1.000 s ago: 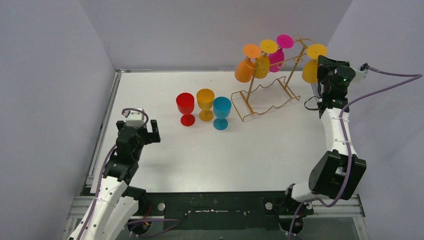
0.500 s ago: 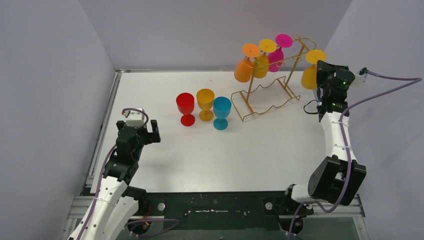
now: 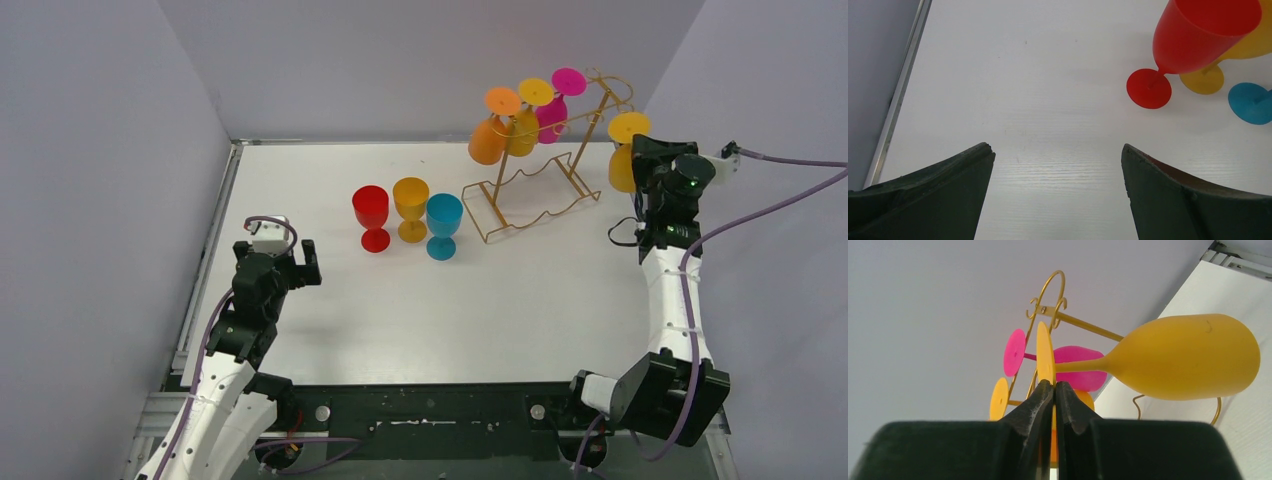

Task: Take the wine glass off the wine glass rack
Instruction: Place the wine glass at the center of the board.

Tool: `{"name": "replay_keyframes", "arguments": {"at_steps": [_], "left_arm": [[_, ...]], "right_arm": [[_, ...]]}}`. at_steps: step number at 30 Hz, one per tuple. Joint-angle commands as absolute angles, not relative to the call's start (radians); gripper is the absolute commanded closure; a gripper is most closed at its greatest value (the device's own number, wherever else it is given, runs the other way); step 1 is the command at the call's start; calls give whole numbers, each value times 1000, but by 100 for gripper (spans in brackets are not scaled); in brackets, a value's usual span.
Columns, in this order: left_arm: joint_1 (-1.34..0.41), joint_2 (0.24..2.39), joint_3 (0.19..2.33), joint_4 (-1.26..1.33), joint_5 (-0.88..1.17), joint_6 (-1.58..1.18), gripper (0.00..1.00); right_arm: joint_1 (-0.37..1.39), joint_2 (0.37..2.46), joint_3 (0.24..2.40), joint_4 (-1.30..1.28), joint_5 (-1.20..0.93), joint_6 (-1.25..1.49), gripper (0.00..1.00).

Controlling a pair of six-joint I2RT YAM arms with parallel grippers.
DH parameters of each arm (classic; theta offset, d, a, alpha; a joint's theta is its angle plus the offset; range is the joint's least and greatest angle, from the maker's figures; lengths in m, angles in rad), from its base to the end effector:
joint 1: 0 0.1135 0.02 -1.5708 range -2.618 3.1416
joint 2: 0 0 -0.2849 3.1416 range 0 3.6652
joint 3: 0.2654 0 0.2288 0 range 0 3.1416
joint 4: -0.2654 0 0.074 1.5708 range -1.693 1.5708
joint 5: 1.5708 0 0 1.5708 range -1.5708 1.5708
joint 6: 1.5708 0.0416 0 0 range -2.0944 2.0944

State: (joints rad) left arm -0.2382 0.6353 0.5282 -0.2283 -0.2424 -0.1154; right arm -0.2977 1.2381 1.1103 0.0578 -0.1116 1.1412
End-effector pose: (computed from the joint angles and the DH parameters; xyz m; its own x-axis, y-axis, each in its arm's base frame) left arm 0.1235 -0.0197 0.2810 -0.3187 -0.0376 -0.9471 -0.0281 0.9991 -0.0302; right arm 0.2582 -0.0744 0.4061 0.1406 0.9019 -0.4084 0.1380 0.3906 0.9102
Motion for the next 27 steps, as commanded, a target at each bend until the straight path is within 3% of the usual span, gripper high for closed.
{"name": "replay_keyframes", "arguments": {"at_steps": [1, 15, 27], "left_arm": [[-232, 633, 546, -194, -229, -103, 3], [-233, 661, 600, -232, -100, -193, 3], [-233, 732, 700, -182, 458, -342, 3]], "right_arm": [[-305, 1159, 1113, 44, -179, 1057, 100], [-237, 925, 1043, -184, -404, 864, 100], [-39, 891, 955, -153, -675, 704, 100]]}}
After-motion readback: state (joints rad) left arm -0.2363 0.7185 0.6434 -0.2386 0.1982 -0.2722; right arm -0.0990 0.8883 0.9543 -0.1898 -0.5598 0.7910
